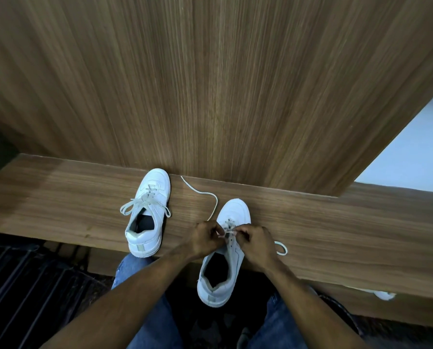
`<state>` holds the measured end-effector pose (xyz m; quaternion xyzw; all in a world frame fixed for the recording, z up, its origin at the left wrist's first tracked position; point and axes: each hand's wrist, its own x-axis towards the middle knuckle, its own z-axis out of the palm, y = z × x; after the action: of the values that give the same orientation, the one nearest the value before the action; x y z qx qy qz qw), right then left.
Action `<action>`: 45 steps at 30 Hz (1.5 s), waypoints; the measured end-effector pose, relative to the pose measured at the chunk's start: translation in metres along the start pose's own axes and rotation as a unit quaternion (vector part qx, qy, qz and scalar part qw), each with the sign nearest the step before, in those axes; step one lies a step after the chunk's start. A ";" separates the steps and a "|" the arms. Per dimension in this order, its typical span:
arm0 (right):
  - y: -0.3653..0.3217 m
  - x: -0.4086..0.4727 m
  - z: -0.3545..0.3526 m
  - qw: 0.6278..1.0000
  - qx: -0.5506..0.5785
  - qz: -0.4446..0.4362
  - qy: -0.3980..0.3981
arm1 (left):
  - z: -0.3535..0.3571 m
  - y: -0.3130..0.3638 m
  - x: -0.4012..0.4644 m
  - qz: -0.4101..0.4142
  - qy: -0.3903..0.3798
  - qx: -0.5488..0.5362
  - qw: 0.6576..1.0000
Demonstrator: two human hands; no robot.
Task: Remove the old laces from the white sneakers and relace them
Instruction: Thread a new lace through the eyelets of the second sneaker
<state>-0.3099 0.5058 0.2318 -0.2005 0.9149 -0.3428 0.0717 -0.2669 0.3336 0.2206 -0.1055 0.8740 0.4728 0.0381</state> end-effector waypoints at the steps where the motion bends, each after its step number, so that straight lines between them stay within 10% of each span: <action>1: 0.000 -0.001 -0.001 1.000 0.009 0.011 -0.001 | -0.002 -0.004 0.000 -0.017 -0.004 -0.006 1.000; 31: -0.016 -0.007 0.019 0.997 -0.073 -0.015 -0.003 | -0.030 0.029 0.001 -0.256 -0.051 -0.243 0.934; 39: -0.004 -0.019 0.010 0.986 -0.146 -0.083 0.006 | -0.114 0.064 0.044 -0.174 0.181 -0.643 0.724; 45: -0.006 -0.022 0.017 0.985 -0.158 -0.069 0.008 | -0.072 0.037 0.026 -0.226 0.141 -0.396 0.879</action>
<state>-0.2837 0.5005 0.2232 -0.2689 0.9422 -0.1996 0.0077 -0.2985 0.2894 0.2858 -0.3719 0.5627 0.7378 -0.0251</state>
